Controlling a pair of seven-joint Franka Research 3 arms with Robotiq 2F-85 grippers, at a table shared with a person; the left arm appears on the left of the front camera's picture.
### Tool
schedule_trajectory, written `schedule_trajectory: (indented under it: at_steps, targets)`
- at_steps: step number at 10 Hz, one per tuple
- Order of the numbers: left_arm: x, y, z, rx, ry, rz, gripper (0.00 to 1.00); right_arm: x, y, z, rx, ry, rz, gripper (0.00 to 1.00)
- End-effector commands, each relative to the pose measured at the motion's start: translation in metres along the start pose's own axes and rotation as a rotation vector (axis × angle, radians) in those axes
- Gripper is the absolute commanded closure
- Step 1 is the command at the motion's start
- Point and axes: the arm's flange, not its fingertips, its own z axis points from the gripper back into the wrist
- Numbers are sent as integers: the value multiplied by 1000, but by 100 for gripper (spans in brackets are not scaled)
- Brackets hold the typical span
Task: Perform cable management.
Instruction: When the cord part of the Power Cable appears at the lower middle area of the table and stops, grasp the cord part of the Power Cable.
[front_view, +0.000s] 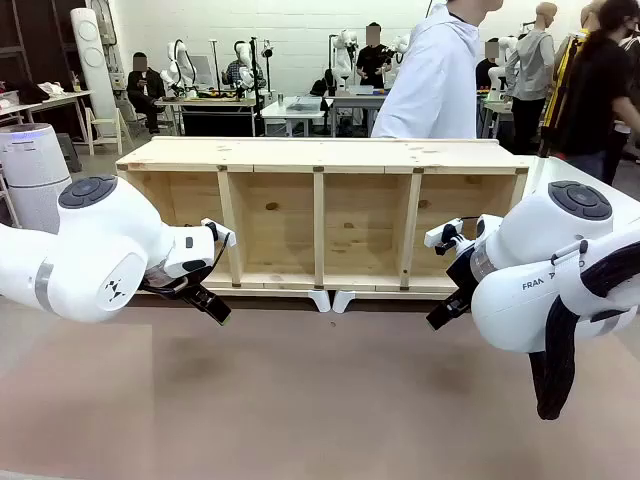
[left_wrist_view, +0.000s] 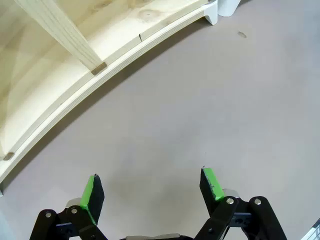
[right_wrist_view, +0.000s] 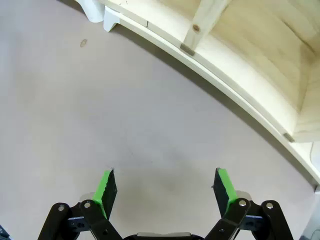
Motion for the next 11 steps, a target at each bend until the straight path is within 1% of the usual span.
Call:
schedule_trajectory:
  at_steps: [1, 11]
  targets:
    - [0, 0, 0, 0, 0, 0, 0, 0, 0, 0, 0, 0, 0, 0]
    - [0, 0, 0, 0, 0, 0, 0, 0, 0, 0, 0, 0, 0, 0]
